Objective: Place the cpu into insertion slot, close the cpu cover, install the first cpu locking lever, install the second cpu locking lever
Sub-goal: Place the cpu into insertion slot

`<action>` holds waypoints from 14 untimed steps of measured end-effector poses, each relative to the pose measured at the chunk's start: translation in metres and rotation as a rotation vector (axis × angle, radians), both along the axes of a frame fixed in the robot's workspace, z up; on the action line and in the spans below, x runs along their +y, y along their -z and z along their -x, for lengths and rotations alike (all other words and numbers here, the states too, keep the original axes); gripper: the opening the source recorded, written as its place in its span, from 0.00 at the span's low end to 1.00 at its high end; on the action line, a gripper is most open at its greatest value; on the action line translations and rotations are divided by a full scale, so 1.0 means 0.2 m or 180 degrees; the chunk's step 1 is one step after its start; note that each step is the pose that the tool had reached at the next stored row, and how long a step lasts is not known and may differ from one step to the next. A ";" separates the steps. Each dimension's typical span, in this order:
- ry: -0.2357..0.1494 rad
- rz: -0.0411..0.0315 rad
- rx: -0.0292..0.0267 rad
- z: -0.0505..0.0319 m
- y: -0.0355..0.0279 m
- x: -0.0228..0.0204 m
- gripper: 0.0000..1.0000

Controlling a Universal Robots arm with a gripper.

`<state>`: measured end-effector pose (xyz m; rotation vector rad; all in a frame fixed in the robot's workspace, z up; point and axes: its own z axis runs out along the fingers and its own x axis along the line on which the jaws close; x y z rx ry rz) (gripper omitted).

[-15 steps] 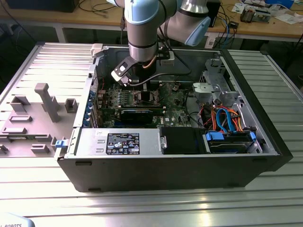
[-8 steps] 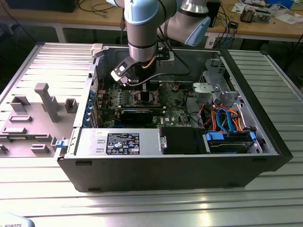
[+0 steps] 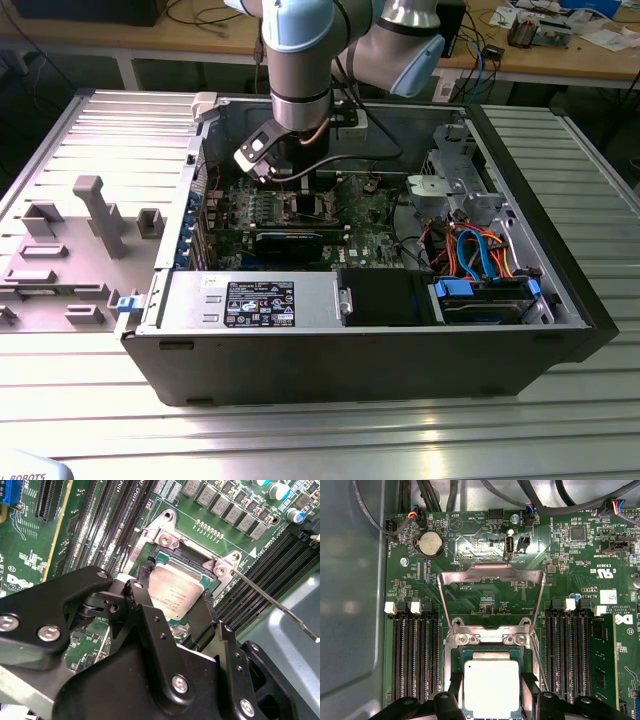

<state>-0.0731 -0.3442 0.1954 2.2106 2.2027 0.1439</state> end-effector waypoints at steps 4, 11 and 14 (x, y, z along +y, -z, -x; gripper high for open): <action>0.0000 -0.0004 -0.0001 0.000 0.002 0.001 0.55; 0.0000 0.0000 0.0000 0.000 0.001 0.000 0.61; 0.0000 -0.0002 -0.0001 0.000 -0.004 0.000 0.61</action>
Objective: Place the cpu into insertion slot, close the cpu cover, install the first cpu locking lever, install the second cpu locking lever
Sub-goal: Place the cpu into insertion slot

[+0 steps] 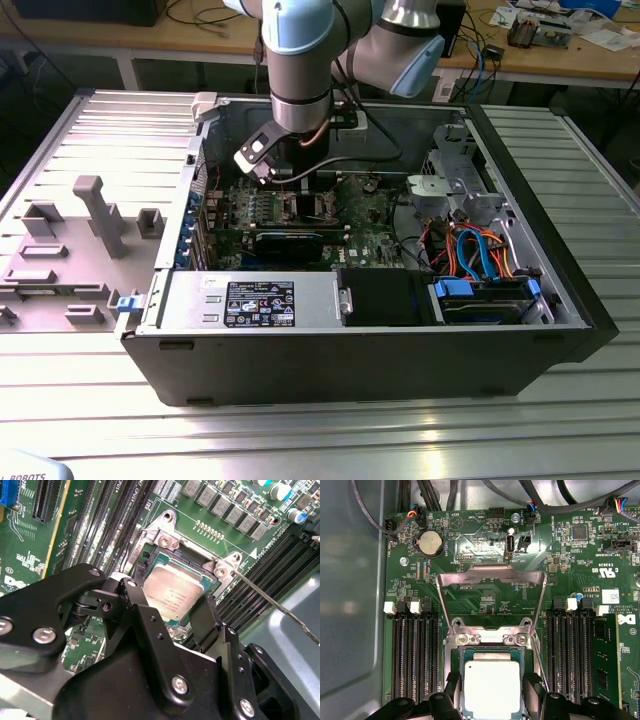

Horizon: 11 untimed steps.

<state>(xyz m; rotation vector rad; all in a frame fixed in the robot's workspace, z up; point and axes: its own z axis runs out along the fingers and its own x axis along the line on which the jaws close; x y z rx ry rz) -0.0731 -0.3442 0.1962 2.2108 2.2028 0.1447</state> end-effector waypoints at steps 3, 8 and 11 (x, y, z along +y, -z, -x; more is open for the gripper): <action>0.0000 0.0001 0.0001 0.000 -0.019 0.000 0.61; 0.0000 0.0002 0.0017 0.000 -0.066 0.000 0.61; 0.0000 0.0001 0.0040 -0.001 -0.098 0.000 0.61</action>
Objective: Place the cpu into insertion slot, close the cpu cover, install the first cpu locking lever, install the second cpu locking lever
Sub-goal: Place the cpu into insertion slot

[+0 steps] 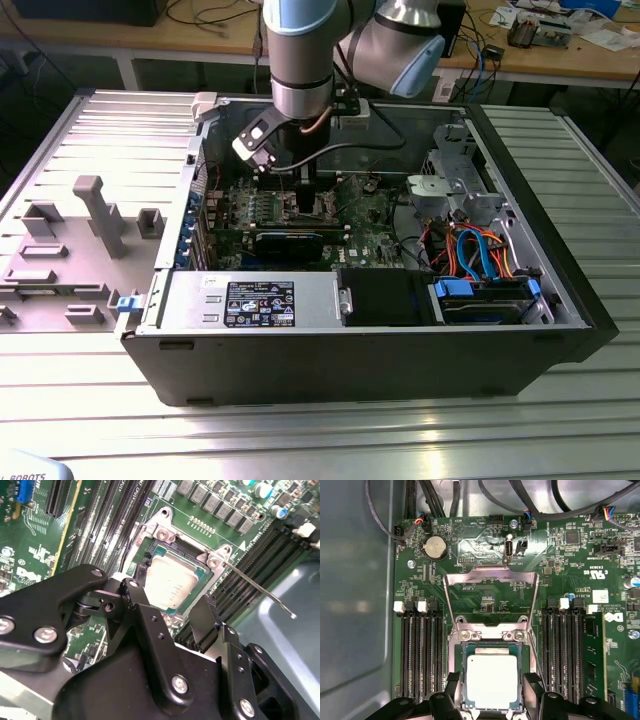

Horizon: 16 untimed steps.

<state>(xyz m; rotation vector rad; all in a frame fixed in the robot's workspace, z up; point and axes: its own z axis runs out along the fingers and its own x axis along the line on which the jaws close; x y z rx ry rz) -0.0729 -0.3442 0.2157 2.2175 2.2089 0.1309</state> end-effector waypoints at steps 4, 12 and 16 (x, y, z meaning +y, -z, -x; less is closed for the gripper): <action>0.0000 0.0000 0.0103 -0.023 -0.020 0.000 0.61; 0.0000 0.0000 0.0149 -0.041 -0.021 0.000 0.28; 0.0000 0.0000 0.0150 -0.041 -0.021 0.000 0.11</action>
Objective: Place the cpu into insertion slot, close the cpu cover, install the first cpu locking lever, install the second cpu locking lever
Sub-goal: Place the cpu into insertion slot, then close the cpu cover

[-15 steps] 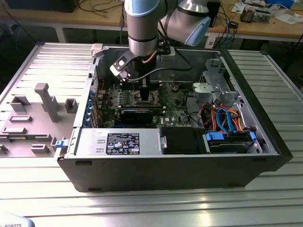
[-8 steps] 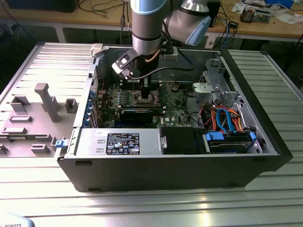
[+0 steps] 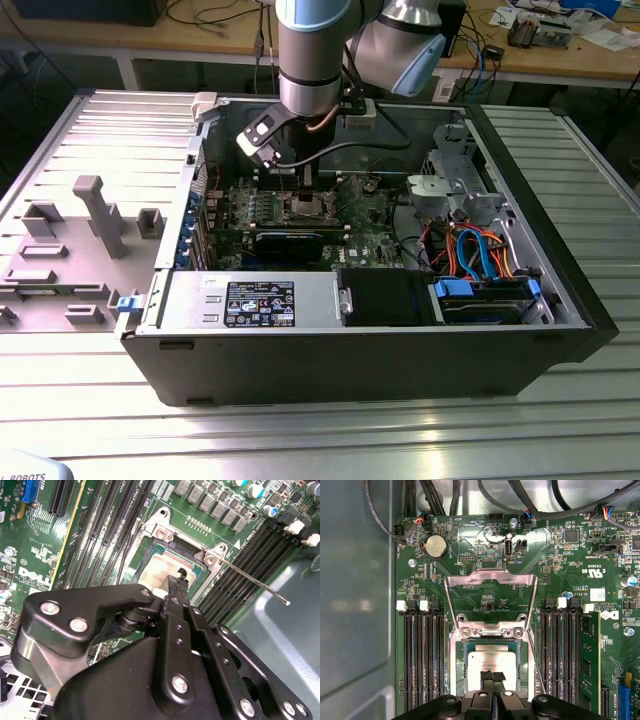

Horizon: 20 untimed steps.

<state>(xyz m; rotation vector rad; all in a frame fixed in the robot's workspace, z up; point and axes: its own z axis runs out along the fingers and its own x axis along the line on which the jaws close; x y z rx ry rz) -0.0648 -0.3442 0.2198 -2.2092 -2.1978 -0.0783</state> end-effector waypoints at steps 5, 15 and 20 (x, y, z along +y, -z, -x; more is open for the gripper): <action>0.0000 0.0000 0.0001 0.000 0.000 0.000 0.11; 0.0000 0.0000 0.0014 -0.003 -0.011 0.000 0.11; 0.0000 0.0000 0.0014 -0.003 -0.021 0.000 0.11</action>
